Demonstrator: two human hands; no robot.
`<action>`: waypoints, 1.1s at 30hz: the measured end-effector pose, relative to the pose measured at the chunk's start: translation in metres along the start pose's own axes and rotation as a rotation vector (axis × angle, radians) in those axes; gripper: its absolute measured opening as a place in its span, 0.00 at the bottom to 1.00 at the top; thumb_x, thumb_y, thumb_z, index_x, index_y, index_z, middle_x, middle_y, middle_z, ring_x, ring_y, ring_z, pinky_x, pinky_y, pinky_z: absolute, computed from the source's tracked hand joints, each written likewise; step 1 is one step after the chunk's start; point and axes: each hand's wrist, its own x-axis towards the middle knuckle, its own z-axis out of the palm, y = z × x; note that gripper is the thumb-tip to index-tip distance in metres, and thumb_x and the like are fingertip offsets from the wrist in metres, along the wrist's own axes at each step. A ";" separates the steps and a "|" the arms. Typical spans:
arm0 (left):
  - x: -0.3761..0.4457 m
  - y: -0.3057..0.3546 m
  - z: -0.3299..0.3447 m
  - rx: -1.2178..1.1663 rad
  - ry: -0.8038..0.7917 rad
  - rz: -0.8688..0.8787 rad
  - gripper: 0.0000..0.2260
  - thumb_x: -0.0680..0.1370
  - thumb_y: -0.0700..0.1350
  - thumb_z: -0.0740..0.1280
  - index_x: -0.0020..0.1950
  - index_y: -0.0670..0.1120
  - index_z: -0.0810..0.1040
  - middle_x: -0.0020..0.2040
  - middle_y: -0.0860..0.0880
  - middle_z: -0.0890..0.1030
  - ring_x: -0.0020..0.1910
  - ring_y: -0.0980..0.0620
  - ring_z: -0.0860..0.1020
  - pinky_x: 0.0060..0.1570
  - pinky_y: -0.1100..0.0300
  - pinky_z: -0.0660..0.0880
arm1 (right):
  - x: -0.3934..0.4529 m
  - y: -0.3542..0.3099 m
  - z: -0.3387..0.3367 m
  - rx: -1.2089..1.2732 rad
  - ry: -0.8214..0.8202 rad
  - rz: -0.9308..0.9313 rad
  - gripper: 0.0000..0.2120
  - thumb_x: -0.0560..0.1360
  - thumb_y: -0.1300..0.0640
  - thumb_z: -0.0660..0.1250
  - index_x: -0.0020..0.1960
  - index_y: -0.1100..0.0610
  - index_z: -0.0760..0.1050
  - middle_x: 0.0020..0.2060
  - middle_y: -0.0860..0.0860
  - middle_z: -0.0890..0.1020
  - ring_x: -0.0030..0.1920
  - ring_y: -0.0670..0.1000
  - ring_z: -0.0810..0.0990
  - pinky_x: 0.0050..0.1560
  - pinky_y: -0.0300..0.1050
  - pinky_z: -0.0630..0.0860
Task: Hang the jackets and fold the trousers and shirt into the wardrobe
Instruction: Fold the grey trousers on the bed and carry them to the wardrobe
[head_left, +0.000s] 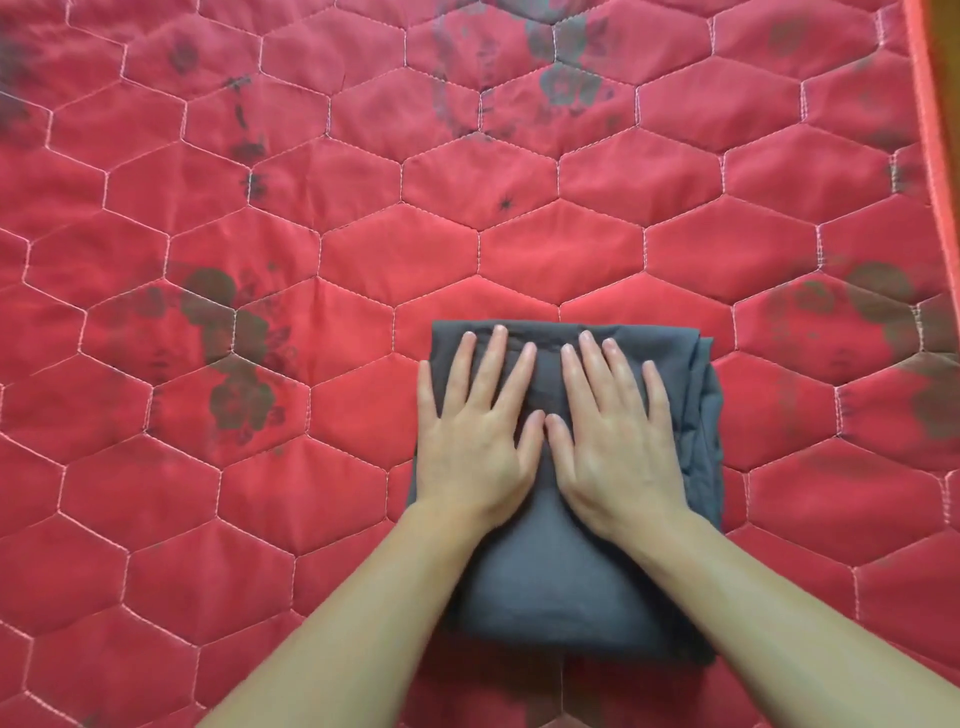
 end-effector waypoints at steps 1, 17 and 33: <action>0.001 -0.006 0.006 0.009 -0.007 -0.020 0.26 0.80 0.55 0.56 0.79 0.55 0.57 0.80 0.50 0.52 0.79 0.48 0.48 0.75 0.41 0.41 | 0.001 0.001 0.002 -0.008 0.009 -0.018 0.30 0.78 0.47 0.49 0.76 0.59 0.61 0.76 0.56 0.62 0.76 0.56 0.60 0.74 0.56 0.48; -0.083 -0.019 0.021 0.087 0.014 0.069 0.29 0.78 0.61 0.53 0.78 0.53 0.59 0.80 0.47 0.56 0.78 0.46 0.55 0.74 0.39 0.53 | -0.080 0.010 0.024 -0.010 0.042 -0.150 0.33 0.77 0.44 0.53 0.76 0.61 0.60 0.77 0.59 0.59 0.77 0.57 0.57 0.75 0.58 0.51; -0.135 -0.067 0.009 0.060 -0.127 0.461 0.42 0.68 0.58 0.70 0.78 0.43 0.61 0.78 0.44 0.60 0.77 0.45 0.57 0.75 0.46 0.55 | -0.133 0.078 0.025 -0.049 -0.042 -0.506 0.43 0.62 0.49 0.73 0.73 0.65 0.66 0.73 0.61 0.66 0.72 0.60 0.67 0.71 0.54 0.59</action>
